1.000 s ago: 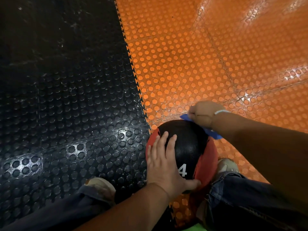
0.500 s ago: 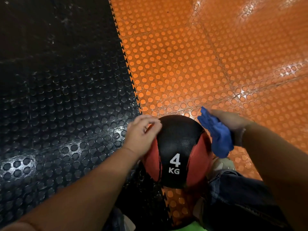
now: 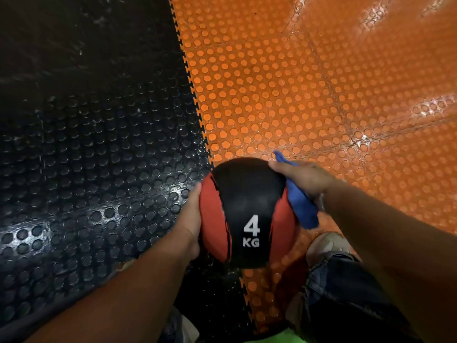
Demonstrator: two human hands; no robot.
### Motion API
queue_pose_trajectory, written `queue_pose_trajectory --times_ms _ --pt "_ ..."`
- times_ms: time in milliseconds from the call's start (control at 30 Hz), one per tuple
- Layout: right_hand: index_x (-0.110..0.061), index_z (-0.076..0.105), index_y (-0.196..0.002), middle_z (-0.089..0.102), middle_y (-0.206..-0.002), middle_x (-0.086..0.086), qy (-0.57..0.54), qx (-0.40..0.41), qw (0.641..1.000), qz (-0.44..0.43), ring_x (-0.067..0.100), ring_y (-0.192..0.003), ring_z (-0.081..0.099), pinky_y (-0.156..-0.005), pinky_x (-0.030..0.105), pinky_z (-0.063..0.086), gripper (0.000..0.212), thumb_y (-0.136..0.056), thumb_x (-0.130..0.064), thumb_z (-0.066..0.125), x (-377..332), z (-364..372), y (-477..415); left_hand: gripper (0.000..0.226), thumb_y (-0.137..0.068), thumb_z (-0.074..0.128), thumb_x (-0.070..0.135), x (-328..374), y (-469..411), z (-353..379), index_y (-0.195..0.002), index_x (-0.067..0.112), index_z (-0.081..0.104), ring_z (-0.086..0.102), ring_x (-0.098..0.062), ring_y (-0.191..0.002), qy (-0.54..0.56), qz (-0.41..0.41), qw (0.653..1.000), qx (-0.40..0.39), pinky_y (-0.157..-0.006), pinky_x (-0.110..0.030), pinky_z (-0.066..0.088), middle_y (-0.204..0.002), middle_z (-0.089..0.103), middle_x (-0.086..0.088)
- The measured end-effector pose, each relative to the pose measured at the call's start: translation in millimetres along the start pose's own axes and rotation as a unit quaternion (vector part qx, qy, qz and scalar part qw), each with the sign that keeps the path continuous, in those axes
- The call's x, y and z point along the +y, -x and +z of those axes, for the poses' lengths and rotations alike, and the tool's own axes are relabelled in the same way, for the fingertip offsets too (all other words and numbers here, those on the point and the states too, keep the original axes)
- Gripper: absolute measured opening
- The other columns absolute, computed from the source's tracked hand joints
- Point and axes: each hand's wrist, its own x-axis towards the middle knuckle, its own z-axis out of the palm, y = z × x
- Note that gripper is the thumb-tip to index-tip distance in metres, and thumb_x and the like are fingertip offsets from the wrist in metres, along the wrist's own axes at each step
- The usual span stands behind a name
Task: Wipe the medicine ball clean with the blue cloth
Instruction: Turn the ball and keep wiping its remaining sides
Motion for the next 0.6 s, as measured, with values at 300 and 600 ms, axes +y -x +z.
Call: queue_pose_trajectory --times_ms 300,600 --pt "-0.008 0.045 -0.134 0.044 -0.142 0.012 0.212 0.017 0.973 -0.09 0.028 -0.127 0.043 -0.098 0.027 0.034 0.053 -0.096 -0.045 0.041 -76.6 42.9 -29.8 0.063 -0.088 0.038 0.071 61.3 -3.6 -19.8 -0.102 0.016 0.064 0.063 -0.032 -0.091 0.06 -0.016 0.989 0.134 -0.084 -0.05 0.048 -0.094 0.07 -0.013" --pt "-0.037 0.035 -0.14 0.034 -0.15 -0.006 0.309 0.087 0.857 -0.403 0.02 -0.135 0.036 -0.11 0.035 0.032 0.05 -0.093 -0.021 0.035 -42.9 62.8 19.2 0.054 -0.083 0.033 0.06 64.1 0.9 10.5 -0.128 0.043 0.055 0.035 -0.011 -0.136 -0.456 0.386 0.78 0.183 -0.115 -0.049 0.021 -0.145 0.043 0.017"
